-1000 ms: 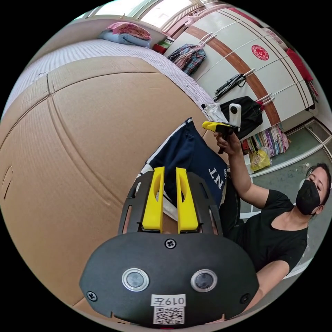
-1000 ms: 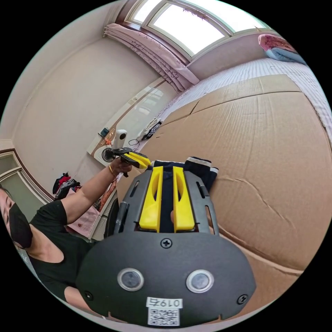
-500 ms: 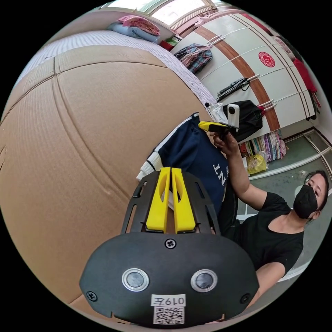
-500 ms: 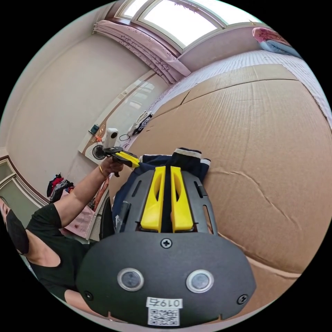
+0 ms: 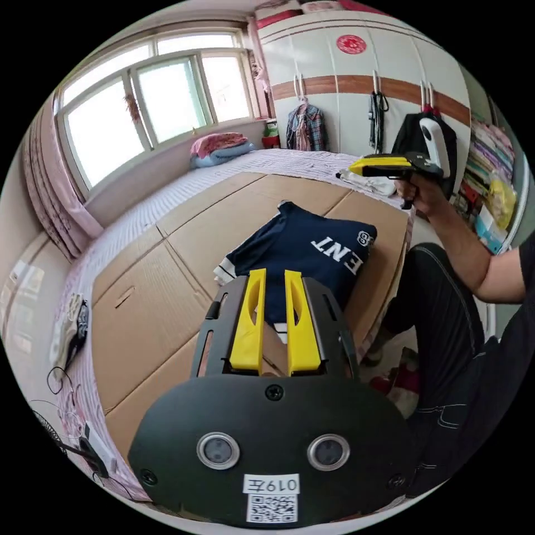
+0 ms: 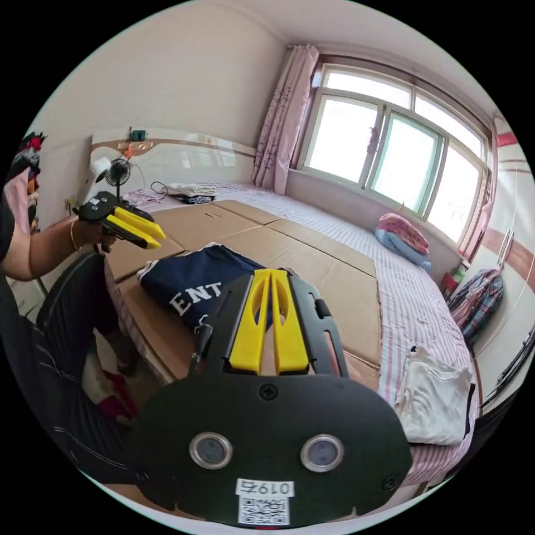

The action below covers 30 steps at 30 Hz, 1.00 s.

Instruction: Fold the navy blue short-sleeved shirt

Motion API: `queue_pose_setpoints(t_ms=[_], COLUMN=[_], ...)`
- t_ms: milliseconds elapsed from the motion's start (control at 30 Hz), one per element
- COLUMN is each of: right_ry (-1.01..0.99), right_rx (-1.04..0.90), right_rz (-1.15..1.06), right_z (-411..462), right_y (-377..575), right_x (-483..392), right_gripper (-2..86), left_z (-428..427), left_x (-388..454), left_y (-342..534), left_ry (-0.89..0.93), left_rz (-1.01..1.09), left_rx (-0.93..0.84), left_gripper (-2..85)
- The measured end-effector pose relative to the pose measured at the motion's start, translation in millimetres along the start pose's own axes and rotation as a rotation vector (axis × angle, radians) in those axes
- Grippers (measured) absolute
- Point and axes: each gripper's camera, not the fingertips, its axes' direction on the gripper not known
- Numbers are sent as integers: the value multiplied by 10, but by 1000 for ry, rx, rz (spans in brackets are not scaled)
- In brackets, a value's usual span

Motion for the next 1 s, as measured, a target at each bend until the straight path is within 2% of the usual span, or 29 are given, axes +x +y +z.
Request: queue_pose_setpoints(t_ms=[33, 100, 200, 267, 467, 600, 1000], right_ry=[18, 100, 192, 322, 473, 500, 454], right_rx=[25, -41, -183, -289, -471, -498, -459], right_rz=[-63, -141, -332, -527, -805, -845, -697], right_z=[31, 223, 641, 994, 2025, 2510, 3225], right_y=[269, 604, 980, 1193, 1813, 2078, 2822], right_x=[-294, -681, -1165, -1487, -1825, -1827, -1676], right_gripper=[0, 6, 71, 98, 113, 100, 83], left_z=[-27, 5, 183, 232, 439, 429, 264], left_x=[245, 1055, 1693, 1915, 2409, 2615, 2836], left_y=[74, 308, 475, 536, 762, 849, 1109], left_ry=[-33, -174, -296, -333, -430, -417, -368], left_rz=[33, 149, 243, 270, 377, 396, 404], left_rx=[2, -38, -115, -121, -195, -199, -205], left_gripper=[49, 73, 87, 89, 79, 69, 28])
